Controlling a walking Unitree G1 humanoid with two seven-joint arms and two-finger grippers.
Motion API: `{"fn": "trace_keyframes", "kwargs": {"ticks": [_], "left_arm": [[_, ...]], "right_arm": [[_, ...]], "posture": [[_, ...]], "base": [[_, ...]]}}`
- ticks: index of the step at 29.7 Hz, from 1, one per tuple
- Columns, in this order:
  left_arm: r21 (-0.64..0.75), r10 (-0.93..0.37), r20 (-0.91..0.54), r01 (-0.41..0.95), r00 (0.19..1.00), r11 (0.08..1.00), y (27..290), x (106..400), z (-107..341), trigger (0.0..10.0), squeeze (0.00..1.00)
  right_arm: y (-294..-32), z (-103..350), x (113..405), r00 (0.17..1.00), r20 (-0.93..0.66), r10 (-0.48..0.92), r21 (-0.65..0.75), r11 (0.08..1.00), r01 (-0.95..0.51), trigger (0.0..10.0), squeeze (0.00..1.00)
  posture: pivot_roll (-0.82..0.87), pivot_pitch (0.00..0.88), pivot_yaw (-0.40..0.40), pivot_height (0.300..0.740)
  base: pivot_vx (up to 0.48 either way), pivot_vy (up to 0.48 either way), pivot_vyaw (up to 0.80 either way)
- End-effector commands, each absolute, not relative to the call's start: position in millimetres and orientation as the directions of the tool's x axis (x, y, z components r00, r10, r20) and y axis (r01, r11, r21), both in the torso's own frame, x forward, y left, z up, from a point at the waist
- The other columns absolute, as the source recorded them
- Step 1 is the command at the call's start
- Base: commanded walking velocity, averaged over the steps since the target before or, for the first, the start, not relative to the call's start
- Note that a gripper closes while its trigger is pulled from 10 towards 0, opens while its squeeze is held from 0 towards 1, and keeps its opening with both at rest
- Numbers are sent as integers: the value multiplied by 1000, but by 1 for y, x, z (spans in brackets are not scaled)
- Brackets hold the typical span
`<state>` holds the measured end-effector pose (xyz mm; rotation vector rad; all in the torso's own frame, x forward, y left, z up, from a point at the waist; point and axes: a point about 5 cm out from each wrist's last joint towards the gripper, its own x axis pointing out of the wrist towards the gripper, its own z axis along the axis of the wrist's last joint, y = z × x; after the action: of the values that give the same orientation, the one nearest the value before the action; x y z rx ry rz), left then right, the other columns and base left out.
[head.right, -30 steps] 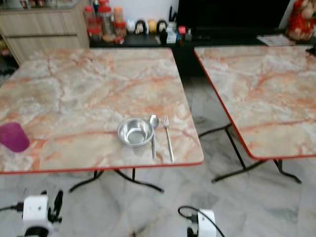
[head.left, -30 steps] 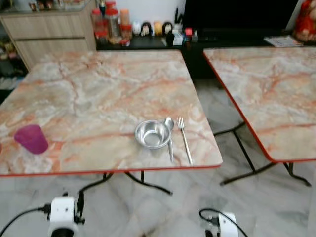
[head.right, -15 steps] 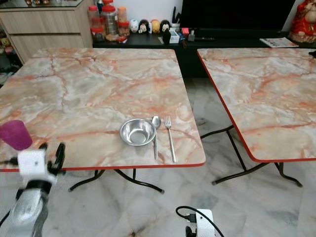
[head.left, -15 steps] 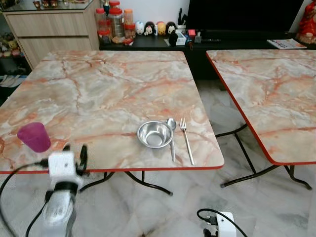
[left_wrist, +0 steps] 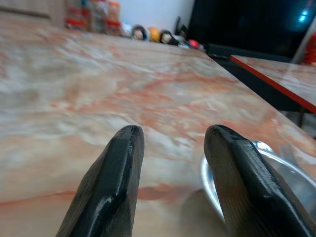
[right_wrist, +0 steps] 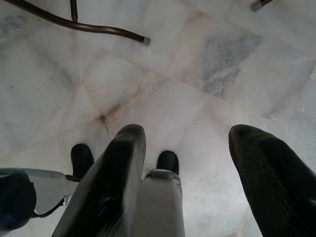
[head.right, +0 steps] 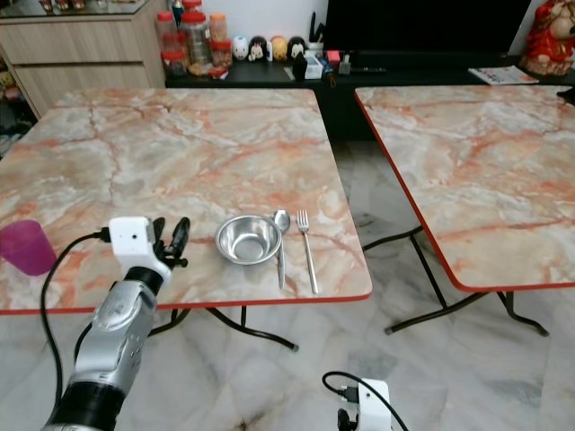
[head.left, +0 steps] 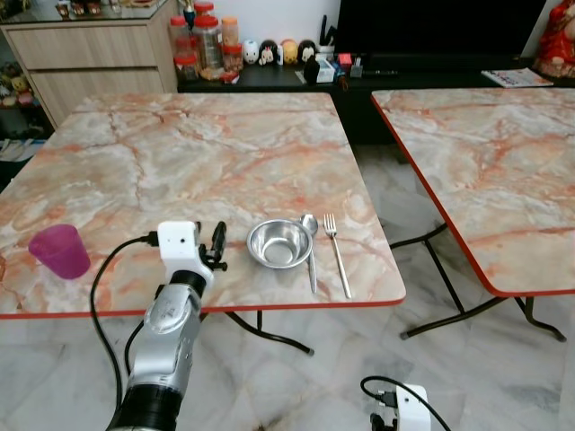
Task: Setting the table
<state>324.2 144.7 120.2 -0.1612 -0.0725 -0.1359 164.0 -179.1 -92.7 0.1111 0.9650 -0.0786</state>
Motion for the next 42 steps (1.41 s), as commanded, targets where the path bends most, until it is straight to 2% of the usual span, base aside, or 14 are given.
{"fn": "trace_keyframes", "kwargs": {"ticks": [1, 4, 17, 25, 26, 28, 29, 33, 42], "left_arm": [[-173, -146, 62, 154, 987, 973, 141, 330, 120, 10000, 0], [-209, -132, 58, 141, 990, 968, 139, 335, 121, 10000, 0], [-190, -114, 38, 119, 993, 975, 134, 339, 113, 10000, 0], [-232, -187, -77, 165, 979, 959, 123, 344, 104, 10000, 0], [-277, -174, -77, 147, 982, 950, 123, 345, 105, 10000, 812], [-299, -161, -80, 130, 984, 945, 124, 346, 106, 10000, 812], [-319, -173, -64, 144, 983, 937, 124, 347, 110, 10000, 1000], [-346, -181, -55, 152, 982, 926, 123, 350, 115, 10000, 1000], [-317, -236, -119, 189, 964, 930, 111, 354, 112, 10000, 1000]], "right_arm": [[-182, -91, 167, 574, -818, -32, 58, 989, 137, 10000, 0], [-183, -91, 167, 577, -816, -37, 59, 987, 147, 10000, 0], [-184, -90, 168, 584, -811, -44, 51, 988, 144, 10000, 0], [-183, -90, 168, 583, -812, -41, 51, 989, 141, 10000, 0], [-183, -90, 168, 583, -812, -41, 51, 989, 140, 10000, 0], [-183, -90, 168, 583, -812, -41, 50, 989, 140, 10000, 0], [-183, -90, 168, 583, -811, -42, 51, 989, 142, 10000, 0], [-183, -90, 168, 582, -812, -44, 51, 988, 145, 10000, 0], [-183, -91, 168, 579, -814, -43, 50, 988, 145, 10000, 0]], "posture": [[23, 0, -16, 740], [17, 0, -13, 740], [9, 0, -17, 740], [11, 0, -16, 740], [10, 0, -16, 740], [10, 0, -16, 740], [6, 0, -14, 740], [6, 0, -14, 740], [3, 0, -12, 740]], "base": [[0, 0, 0], [0, 0, 0], [0, 0, 0], [0, 0, 0], [0, 0, 0], [0, 0, 0], [0, 0, 0], [0, 0, 0], [0, 0, 0]]}}
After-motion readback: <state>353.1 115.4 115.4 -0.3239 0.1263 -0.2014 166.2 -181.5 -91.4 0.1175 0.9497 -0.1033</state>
